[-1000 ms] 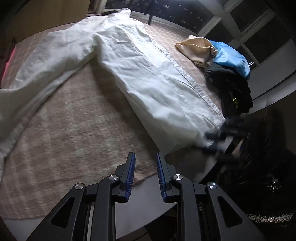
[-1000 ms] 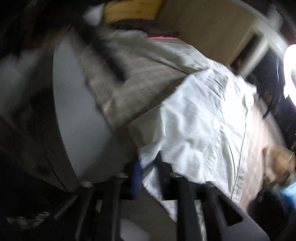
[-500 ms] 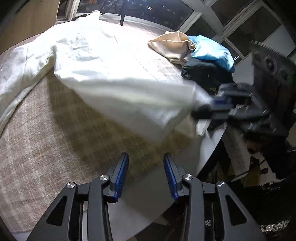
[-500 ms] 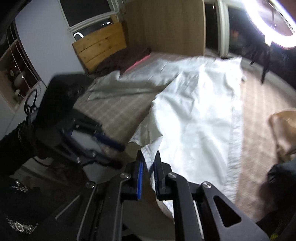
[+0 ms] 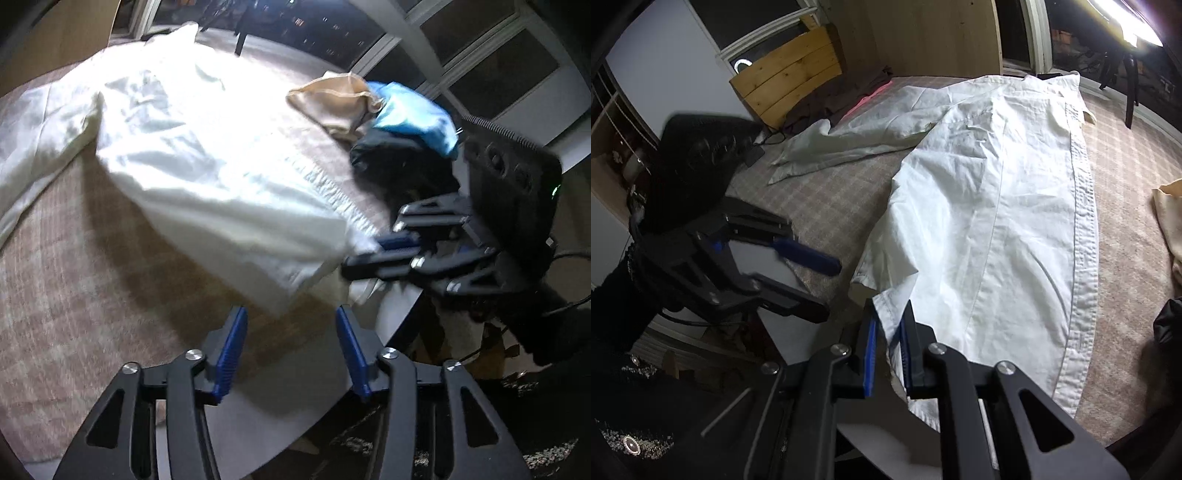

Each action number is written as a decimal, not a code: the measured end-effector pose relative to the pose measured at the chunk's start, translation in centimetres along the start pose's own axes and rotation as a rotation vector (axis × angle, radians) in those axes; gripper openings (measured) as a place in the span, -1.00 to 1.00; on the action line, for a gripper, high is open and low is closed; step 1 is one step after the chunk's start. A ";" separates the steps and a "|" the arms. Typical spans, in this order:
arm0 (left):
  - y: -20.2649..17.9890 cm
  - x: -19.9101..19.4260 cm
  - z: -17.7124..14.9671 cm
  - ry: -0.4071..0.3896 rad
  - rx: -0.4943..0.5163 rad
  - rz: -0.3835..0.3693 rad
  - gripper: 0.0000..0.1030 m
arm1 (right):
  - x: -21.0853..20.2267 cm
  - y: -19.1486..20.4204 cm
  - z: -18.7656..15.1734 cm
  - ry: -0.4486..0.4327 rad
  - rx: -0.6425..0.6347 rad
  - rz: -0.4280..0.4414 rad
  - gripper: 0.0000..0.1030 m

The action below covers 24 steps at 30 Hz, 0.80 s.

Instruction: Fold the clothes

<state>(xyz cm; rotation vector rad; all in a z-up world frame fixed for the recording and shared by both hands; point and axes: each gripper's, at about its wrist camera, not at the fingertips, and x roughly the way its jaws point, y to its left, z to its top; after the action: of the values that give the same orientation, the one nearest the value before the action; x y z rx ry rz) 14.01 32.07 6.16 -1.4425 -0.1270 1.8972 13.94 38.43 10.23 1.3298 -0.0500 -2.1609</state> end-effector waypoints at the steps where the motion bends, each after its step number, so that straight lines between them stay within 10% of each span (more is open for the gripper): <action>1: -0.1 0.2 0.2 -0.001 0.004 0.009 -0.10 | 0.1 0.1 -0.1 0.005 -0.002 0.001 -0.77; 12: -0.4 1.5 0.7 0.027 0.034 0.072 -0.94 | -0.1 -0.3 -0.3 0.017 0.002 0.002 -0.77; 14: 0.4 0.7 0.4 0.014 -0.029 0.023 -0.72 | -0.3 -0.5 -0.3 0.014 0.011 0.007 -0.77; 16: 0.9 0.0 0.1 0.008 -0.091 -0.026 0.21 | -0.5 -0.7 -0.3 0.003 0.028 0.015 -0.77; 17: 0.6 -0.1 0.0 -0.006 -0.088 -0.014 0.31 | -0.5 -0.7 -0.2 0.000 0.031 0.010 -0.77; 21: -1.2 1.1 0.6 -0.019 -0.012 0.083 0.33 | -0.6 -0.8 -0.1 0.001 0.039 0.030 -0.77; 24: -1.2 2.4 1.1 -0.002 0.001 0.097 -0.04 | -0.6 -0.5 0.1 -0.001 0.032 0.032 -0.77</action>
<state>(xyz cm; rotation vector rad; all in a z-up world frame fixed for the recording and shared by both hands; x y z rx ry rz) 13.42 34.76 5.30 -1.4695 -0.0576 1.9763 13.85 39.18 10.60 1.3376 -0.1064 -2.1420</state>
